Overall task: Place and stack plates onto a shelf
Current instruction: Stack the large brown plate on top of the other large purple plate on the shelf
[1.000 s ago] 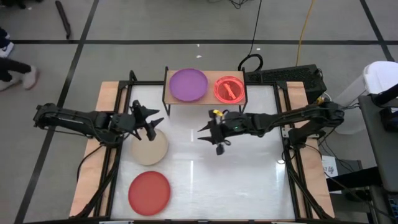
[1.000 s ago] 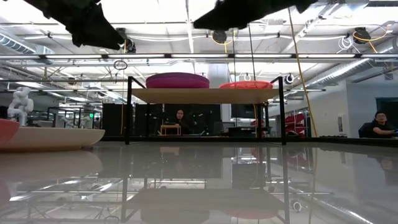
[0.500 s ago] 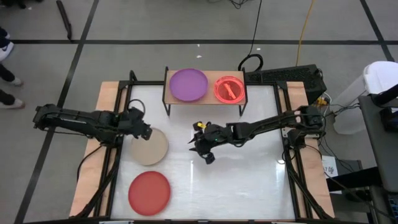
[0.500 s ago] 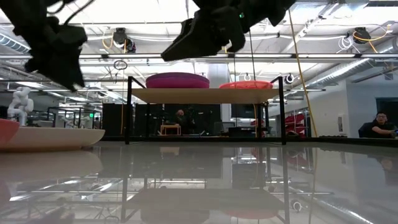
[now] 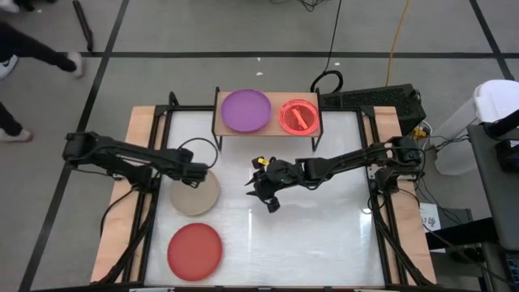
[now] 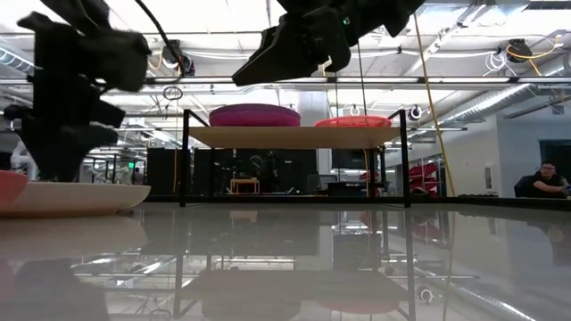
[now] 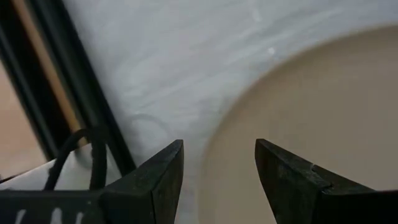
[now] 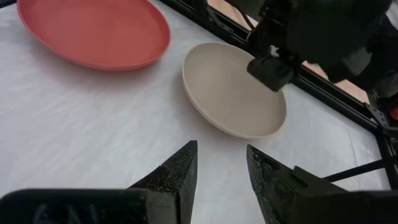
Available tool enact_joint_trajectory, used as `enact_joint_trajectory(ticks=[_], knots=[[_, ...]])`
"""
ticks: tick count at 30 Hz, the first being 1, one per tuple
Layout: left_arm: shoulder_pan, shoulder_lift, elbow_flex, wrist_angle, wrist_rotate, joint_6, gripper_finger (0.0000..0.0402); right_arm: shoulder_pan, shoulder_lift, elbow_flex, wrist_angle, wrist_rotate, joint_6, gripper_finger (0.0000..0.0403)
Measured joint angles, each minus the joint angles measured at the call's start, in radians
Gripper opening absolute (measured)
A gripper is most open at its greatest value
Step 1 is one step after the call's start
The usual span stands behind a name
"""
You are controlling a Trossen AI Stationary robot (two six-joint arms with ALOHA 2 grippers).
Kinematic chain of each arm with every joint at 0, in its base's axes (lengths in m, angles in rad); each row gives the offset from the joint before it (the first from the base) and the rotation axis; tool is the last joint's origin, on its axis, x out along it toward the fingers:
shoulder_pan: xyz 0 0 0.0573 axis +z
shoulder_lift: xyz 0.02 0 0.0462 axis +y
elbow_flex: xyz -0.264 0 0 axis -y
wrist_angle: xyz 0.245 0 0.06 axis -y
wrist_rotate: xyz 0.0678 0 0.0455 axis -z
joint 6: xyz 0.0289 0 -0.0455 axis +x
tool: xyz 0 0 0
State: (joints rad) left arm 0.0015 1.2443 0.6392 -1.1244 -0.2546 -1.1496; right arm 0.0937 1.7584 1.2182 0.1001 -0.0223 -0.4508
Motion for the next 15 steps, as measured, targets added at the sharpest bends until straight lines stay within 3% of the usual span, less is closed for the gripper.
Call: enact_joint_trajectory(ticks=[4, 9, 15], knots=[[0.041, 0.083, 0.0, 0.0, 0.005, 0.015, 0.0204, 0.0, 0.0, 0.0, 0.0, 0.0, 0.0, 0.0123], [0.072, 0.153, 0.0, 0.036, 0.082, 0.066, 0.0204, 0.0, 0.0, 0.0, 0.0, 0.0, 0.001, 0.0123], [0.077, 0.161, 0.004, 0.303, 0.123, 0.181, 0.0204, 0.0, 0.0, 0.0, 0.001, 0.0, 0.001, 0.0123]])
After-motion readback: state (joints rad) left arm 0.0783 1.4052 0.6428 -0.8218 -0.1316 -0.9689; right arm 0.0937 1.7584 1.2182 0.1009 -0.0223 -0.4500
